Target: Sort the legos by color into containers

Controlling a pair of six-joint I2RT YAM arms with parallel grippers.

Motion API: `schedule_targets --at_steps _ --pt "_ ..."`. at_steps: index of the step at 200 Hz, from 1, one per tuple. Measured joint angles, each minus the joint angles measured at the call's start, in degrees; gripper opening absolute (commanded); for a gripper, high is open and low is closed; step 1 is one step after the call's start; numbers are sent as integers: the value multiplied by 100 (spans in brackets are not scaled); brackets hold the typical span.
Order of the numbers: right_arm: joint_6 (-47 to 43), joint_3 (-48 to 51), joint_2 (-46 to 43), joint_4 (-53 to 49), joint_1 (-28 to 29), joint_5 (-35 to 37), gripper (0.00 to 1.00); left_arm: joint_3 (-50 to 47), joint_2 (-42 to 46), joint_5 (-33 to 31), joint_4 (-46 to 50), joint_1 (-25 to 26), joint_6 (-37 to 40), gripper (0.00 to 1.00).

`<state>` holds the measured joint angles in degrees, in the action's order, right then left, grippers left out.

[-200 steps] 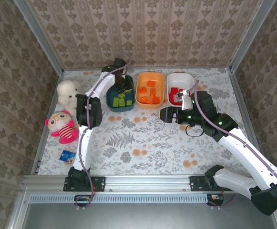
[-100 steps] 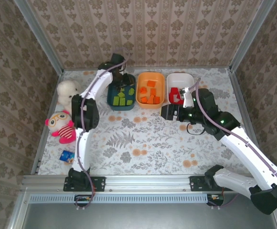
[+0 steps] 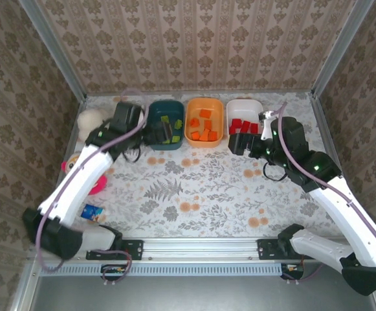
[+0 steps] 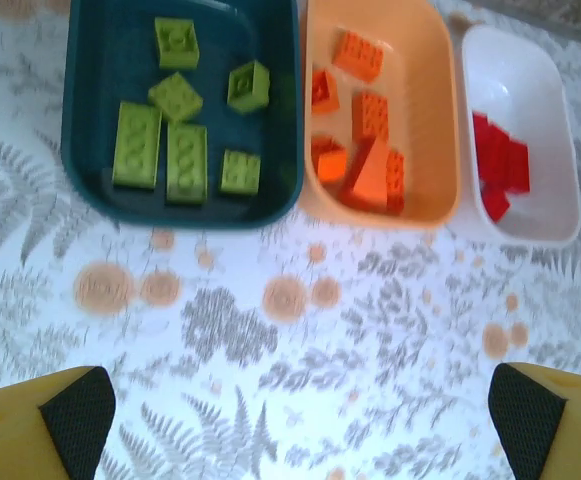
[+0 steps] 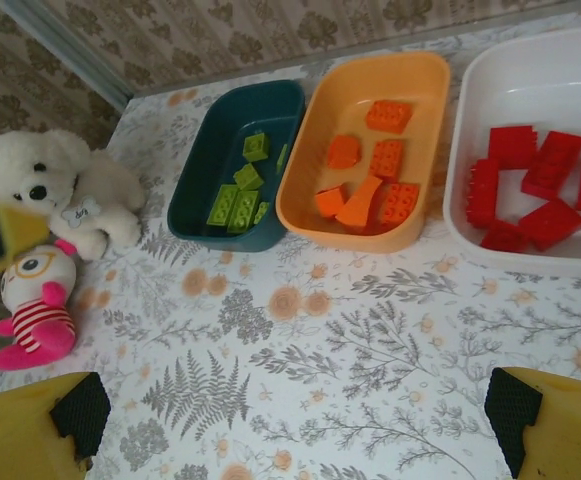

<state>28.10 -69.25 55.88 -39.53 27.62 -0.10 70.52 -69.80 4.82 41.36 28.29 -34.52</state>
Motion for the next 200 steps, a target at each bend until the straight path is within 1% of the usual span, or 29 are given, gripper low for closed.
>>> schedule_targets --at_steps 19,35,48,58,59,76,89,100,113,121,138,151,181,200 --pt "-55 81 -155 -72 -4 66 100 -813 837 -210 157 26 -17 100" --pt "7 125 -197 -214 -2 422 100 -1185 1342 -573 446 24 -22 100" --pt "111 264 -205 -293 -13 1086 100 -1239 1554 -1198 726 68 -111 100" --pt "125 494 -229 -269 -37 1547 100 -1239 1611 -1904 918 98 -166 100" --pt "120 520 -234 -262 -37 1585 100 -1239 1611 -1904 918 98 -166 100" --pt "-195 1392 -385 352 -109 2378 100 -1394 1591 -2924 898 59 66 100" --pt "-570 2124 -479 981 -173 2894 100 -1563 1508 -3447 793 -63 363 100" --pt "-944 2752 -525 1679 -258 3222 100 -1856 1412 -3748 431 -354 767 100" --pt "-1346 3434 -463 2524 -444 3504 100 -2402 1399 -3825 -234 -743 1320 100" --pt "-1478 3683 -308 2846 -614 3580 100 -2723 1403 -3816 -601 -920 1591 100" --pt "-1700 3941 225 3501 -999 3617 100 -3486 1416 -3755 -1609 -1202 2135 100" --pt "-1853 4083 680 4079 -1187 3598 100 -3849 1309 -3659 -2243 -1368 2345 100" --pt "-2072 4264 1668 5239 -1495 3274 100 -4017 522 -3193 -3635 -1805 2688 100" --pt "-2245 4256 2140 5871 -1659 2992 100 -4094 24 -2826 -4529 -2068 2734 100"
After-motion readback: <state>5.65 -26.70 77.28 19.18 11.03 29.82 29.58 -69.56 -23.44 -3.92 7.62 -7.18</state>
